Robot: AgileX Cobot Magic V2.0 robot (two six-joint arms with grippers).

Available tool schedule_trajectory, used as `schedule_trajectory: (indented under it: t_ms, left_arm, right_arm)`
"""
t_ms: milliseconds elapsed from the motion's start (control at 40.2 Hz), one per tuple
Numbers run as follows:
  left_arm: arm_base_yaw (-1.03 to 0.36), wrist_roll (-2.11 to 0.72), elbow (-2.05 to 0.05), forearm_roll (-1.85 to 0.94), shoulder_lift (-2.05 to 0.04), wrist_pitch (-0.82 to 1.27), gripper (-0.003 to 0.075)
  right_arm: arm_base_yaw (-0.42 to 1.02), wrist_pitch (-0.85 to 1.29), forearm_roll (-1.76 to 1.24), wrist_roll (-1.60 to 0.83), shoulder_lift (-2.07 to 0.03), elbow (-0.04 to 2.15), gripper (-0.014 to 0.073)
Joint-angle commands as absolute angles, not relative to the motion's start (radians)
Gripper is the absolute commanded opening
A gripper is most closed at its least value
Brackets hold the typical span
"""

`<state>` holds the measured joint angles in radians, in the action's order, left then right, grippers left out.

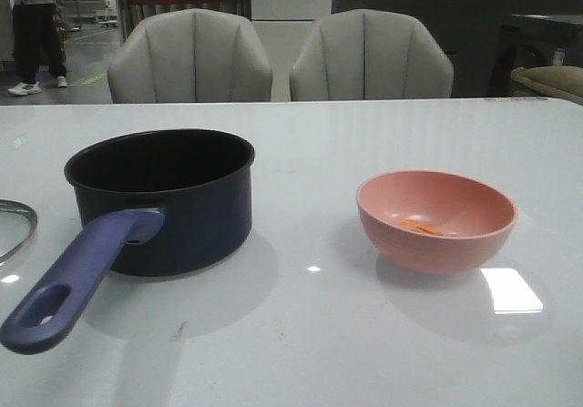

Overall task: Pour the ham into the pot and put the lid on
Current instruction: 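Lift the glass lid with the left gripper and set it beside the pot, then move the right gripper toward the pink bowl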

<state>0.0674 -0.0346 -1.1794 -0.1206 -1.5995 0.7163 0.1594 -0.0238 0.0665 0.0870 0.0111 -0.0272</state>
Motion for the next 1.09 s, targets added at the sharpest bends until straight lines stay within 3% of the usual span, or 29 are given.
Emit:
schedule_trajectory:
  t_ms: [0,174,373,671,1069]
  left_arm:
    - [0.025,-0.039,-1.212,-0.129,-1.471,0.665,0.0638]
    - [-0.081,-0.039,-1.180,-0.107,-1.317,0.619,0.0638]
    - [-0.110,-0.039,-1.079,-0.108,-1.128,0.612,0.0638]
    - [-0.117,-0.039,-0.827,-0.145,-0.745,0.448,0.0638]
    - [-0.253,-0.039,-0.480,-0.121,-0.231,0.336,0.0638]
  right_arm:
    - [0.152,-0.108,0.079,0.082,0.031,-0.021,0.0159]
    - [0.152,-0.108,0.079,0.082,0.031,-0.021,0.0159]
    - [0.152,-0.108,0.079,0.082,0.031,-0.021,0.0159]
    - [0.152,-0.108,0.079,0.082,0.030,-0.021,0.0159]
    - [0.152,-0.108,0.079,0.082,0.030,-0.021,0.0159]
